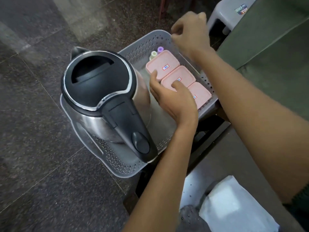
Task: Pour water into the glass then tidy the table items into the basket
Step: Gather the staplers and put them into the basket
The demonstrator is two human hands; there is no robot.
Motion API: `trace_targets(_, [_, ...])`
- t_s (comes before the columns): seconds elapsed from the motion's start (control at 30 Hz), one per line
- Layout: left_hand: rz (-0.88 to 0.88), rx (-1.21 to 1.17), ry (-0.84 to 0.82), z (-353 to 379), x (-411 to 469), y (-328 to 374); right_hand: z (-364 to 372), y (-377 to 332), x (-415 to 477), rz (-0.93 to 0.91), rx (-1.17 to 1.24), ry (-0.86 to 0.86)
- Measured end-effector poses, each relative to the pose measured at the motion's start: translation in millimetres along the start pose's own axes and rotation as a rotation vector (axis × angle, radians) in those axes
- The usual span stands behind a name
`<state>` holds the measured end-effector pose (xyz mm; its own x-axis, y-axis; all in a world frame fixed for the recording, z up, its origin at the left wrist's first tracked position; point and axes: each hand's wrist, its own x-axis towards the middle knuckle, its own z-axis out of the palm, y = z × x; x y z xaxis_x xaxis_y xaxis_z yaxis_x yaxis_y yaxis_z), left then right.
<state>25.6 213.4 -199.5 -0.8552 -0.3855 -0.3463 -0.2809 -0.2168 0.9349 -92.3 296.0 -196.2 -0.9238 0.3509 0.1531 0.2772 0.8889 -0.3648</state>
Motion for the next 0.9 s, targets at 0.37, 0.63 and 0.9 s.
trace_targets(0.37, [0.421,0.27,-0.776,-15,-166,-61,-89,161,-269,0.356,0.045,0.303])
trace_targets(0.63, [0.298,0.506,-1.398,-74,-334,-133,-163,224,-494,0.588,-0.172,0.359])
trace_targets(0.9, [0.339,0.597,-1.727,-99,-473,-150,-219,251,-660,0.78,-0.232,0.611])
